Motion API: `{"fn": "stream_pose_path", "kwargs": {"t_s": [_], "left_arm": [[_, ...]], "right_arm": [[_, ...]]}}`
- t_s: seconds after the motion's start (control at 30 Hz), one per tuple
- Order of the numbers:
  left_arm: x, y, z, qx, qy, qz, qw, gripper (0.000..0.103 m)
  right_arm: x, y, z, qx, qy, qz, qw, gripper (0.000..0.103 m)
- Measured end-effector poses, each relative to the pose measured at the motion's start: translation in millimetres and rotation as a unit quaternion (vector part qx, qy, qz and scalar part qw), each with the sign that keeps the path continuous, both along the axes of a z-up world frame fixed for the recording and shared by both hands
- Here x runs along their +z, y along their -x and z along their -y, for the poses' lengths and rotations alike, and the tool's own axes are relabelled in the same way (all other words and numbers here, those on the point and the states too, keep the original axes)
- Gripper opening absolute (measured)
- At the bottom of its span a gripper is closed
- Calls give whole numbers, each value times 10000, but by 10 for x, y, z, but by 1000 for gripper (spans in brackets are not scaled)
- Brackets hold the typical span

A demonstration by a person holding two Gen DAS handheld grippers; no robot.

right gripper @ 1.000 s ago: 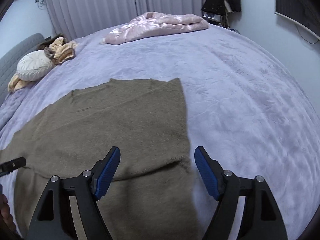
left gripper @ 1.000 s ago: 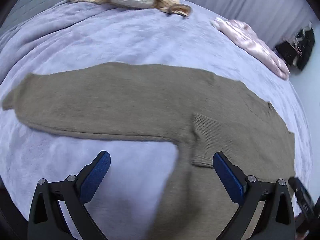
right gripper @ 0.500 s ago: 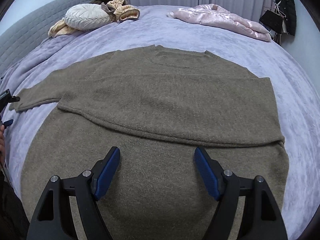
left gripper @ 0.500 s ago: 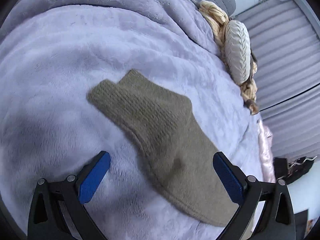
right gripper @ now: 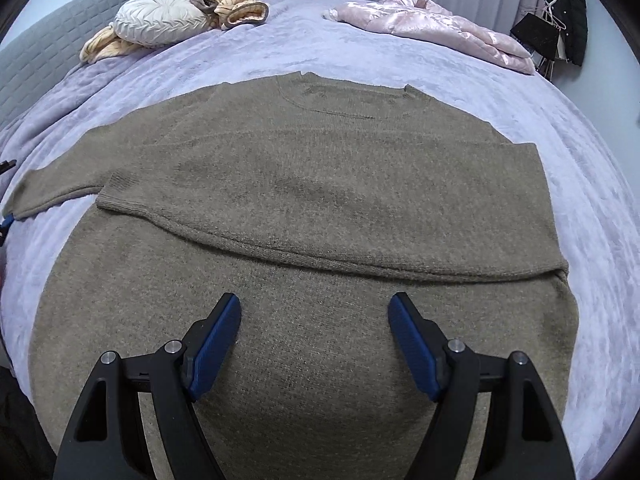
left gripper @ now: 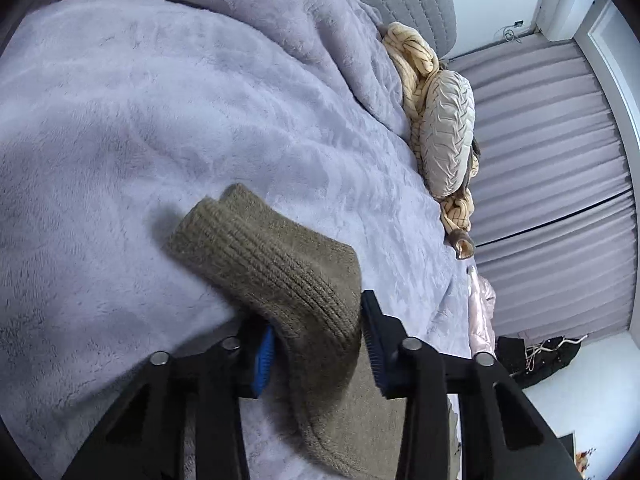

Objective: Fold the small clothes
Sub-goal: 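Grasp the other sleeve cuff with the left gripper, then lift the held sleeve and carry it across the sweater body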

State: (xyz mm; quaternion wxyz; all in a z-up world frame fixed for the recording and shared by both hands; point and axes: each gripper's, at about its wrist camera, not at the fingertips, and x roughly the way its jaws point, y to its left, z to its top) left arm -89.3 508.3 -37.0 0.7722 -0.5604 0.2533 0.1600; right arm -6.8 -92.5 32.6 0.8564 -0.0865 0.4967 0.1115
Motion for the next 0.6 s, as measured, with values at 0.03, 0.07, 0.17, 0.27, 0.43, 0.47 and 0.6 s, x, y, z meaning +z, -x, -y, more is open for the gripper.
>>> {"fn": "stream_pose_path", "kwargs": {"t_s": [0.03, 0.07, 0.17, 0.27, 0.43, 0.47, 0.6], "left_arm": [[-22, 12, -10, -19, -3, 11, 10000, 38], [-36, 10, -24, -28, 9, 30, 10000, 38], [-56, 3, -57, -19, 50, 142, 9999, 38], [-49, 5, -68, 2, -43, 161, 9999, 28], [38, 15, -52, -36, -242, 60, 9997, 13], [85, 12, -42, -57, -349, 23, 9994, 13], [341, 29, 26, -158, -925, -137, 9955, 13]], "right_arm": [[10, -1, -17, 12, 10, -6, 10000, 80], [22, -6, -44, 39, 16, -11, 10000, 80], [78, -38, -196, 198, 48, 16, 9998, 80], [176, -100, -419, 441, 87, 137, 9989, 80], [323, -357, -850, 708, 54, 330, 9969, 80], [336, -438, -957, 731, 77, 352, 9967, 80], [301, -748, -1343, 815, 279, 392, 9955, 80]]}}
